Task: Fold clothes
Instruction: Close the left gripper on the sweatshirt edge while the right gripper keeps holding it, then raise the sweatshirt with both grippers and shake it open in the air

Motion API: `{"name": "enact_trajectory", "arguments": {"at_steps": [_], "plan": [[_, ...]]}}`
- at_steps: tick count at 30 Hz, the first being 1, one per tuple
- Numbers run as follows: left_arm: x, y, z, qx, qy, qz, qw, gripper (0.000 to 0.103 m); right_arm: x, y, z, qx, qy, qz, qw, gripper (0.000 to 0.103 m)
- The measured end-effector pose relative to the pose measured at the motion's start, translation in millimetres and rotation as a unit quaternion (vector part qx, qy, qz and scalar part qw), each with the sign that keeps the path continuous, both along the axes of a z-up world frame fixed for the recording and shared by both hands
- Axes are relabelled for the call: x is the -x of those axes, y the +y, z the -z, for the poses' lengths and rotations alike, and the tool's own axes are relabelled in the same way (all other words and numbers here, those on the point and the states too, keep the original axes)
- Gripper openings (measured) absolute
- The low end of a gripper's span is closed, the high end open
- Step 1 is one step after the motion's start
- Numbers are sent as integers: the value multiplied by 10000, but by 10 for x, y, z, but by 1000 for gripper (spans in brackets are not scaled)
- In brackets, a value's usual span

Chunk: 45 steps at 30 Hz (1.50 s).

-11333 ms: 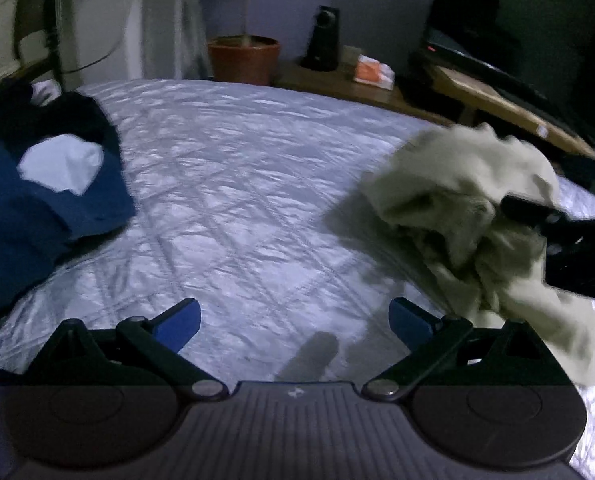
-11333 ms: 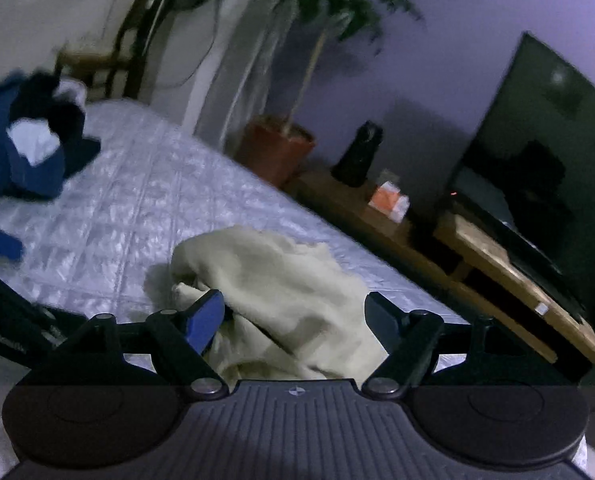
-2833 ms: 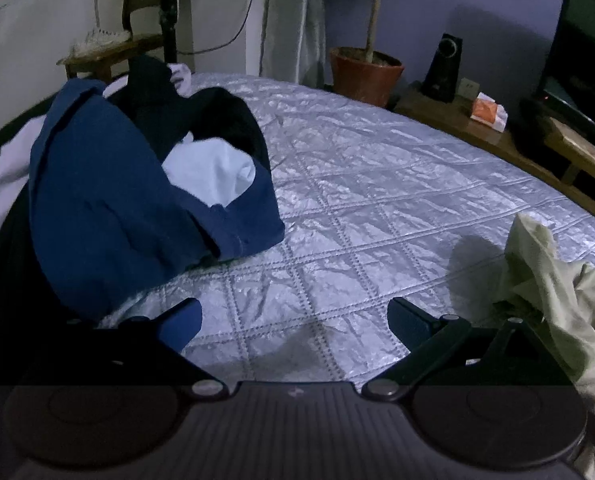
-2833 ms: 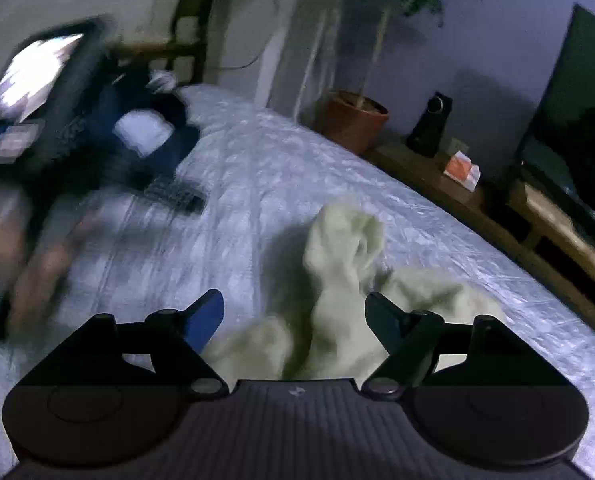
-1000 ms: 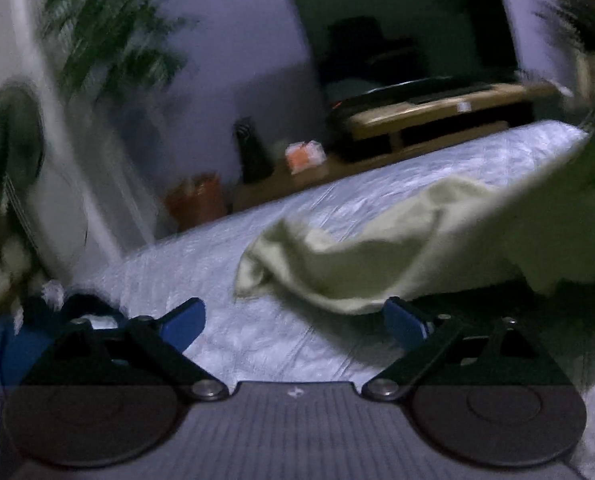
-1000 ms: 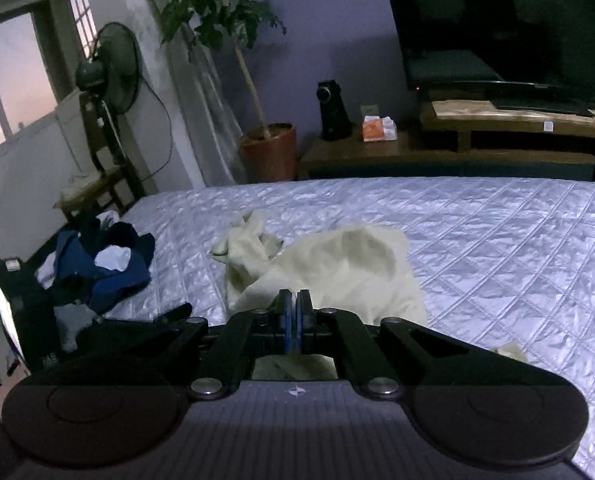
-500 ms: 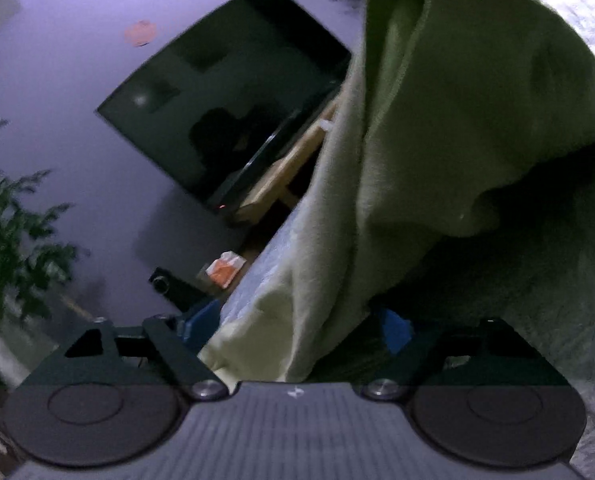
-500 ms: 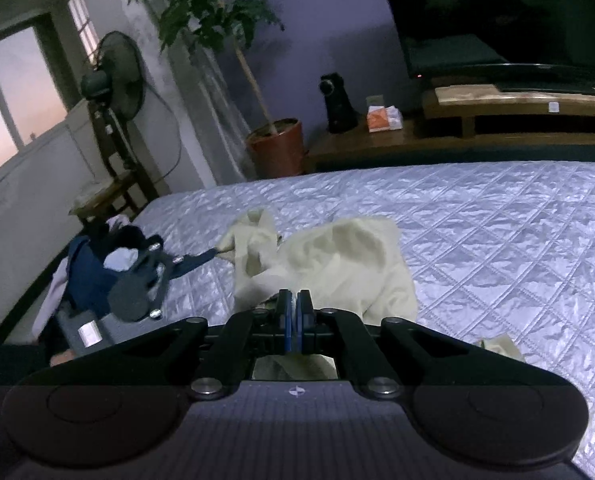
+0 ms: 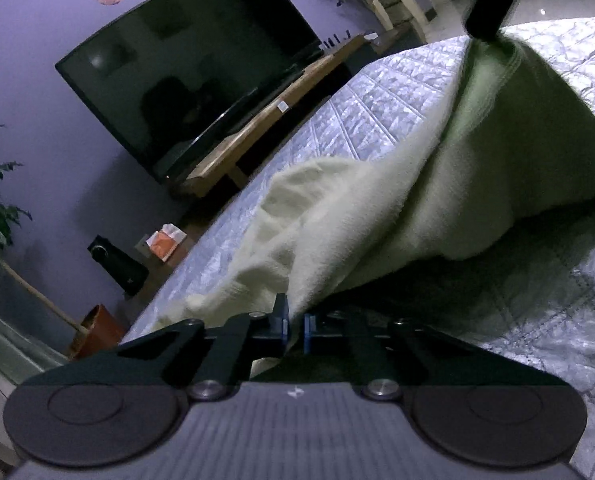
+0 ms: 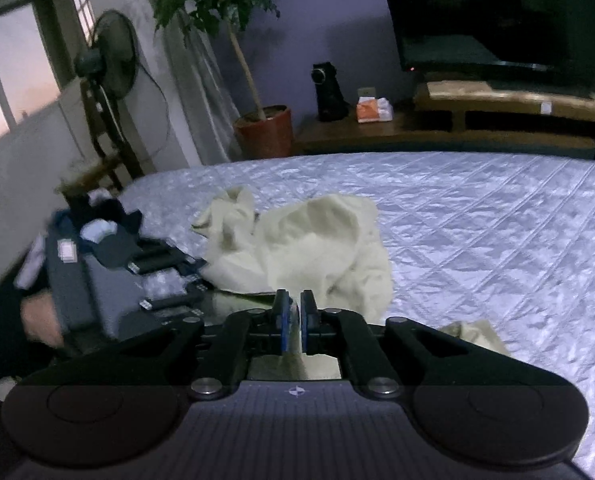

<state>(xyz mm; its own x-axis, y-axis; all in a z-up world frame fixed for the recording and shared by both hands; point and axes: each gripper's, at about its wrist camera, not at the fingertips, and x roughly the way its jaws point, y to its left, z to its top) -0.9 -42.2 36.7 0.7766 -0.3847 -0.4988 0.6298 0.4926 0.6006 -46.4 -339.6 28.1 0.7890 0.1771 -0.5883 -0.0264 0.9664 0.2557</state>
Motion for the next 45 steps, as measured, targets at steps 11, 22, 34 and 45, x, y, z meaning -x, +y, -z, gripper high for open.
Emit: {"name": "enact_trajectory", "arguments": {"at_steps": [11,22,34,45], "plan": [[44,64,-78,-102,12,74,9999,6,211,663,320,1491,803,-995,9805,82],[112,381,-431,191,36,-588,9981,4,198,564,259,1899,150,-244,9814,9],[709,659,-1383,1069,-566,-1227,9850,2,785,596,-952,1818,-1106,100,9770,6],[1133,656,-1877,1188,-1009,-1133,9813,2,1397,861,-1504,1885,-1697,-205,9671,16]]}}
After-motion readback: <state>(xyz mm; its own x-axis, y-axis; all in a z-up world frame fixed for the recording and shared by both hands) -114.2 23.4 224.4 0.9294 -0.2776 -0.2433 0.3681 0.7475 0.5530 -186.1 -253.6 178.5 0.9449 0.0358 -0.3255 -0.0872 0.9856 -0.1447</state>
